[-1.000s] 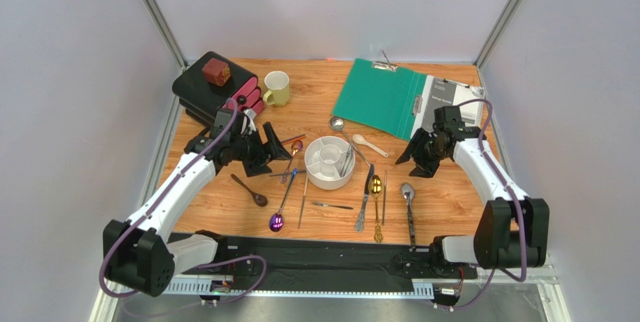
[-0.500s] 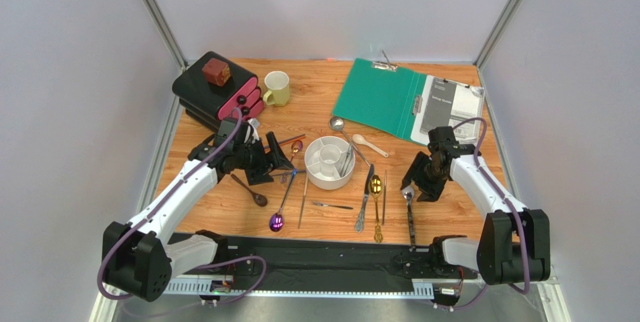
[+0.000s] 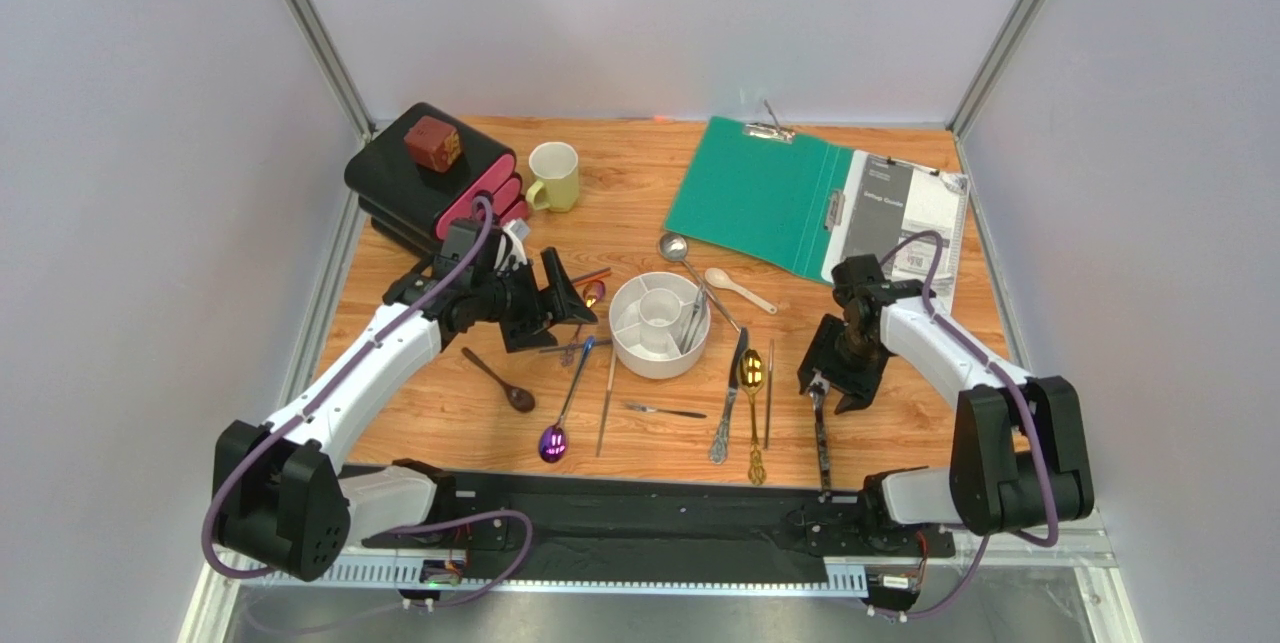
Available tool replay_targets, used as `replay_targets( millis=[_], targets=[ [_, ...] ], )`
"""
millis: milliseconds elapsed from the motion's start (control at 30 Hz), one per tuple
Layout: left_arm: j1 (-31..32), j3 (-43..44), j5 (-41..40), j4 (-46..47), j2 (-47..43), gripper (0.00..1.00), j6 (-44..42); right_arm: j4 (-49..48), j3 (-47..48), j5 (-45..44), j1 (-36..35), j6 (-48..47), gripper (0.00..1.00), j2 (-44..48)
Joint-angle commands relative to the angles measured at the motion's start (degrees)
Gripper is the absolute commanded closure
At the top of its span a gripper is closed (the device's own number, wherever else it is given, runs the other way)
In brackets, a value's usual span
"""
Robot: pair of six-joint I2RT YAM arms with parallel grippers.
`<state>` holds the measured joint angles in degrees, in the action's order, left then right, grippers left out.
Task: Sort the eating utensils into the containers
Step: Pick up the spoon from the center of the board.
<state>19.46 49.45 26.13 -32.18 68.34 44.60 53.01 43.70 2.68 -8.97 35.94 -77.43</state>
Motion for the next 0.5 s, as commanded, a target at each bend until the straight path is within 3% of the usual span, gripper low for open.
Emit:
replay_targets(
  millis=[0, 167, 267, 467],
  targets=[
    [0.49, -1.63, 1.91, 3.09, -0.48, 0.11, 0.4, 0.6, 0.86, -2.59, -3.68, -0.09, 0.39, -1.32],
    [0.49, 0.02, 1.2, 4.14, -0.14, 0.11, 0.75, -0.28, -1.16, -3.46, -4.03, 4.21, 0.39, -4.82],
    [0.75, 0.65, 5.4, 10.18, 2.06, 0.1, 1.19, -0.1, -0.29, -6.45, -4.03, 5.1, 0.39, -6.41],
    [1.54, 1.44, 5.51, 13.55, 2.15, 0.1, 1.89, -0.98, 2.87, -6.99, -3.95, 3.78, 0.4, -9.83]
  ],
)
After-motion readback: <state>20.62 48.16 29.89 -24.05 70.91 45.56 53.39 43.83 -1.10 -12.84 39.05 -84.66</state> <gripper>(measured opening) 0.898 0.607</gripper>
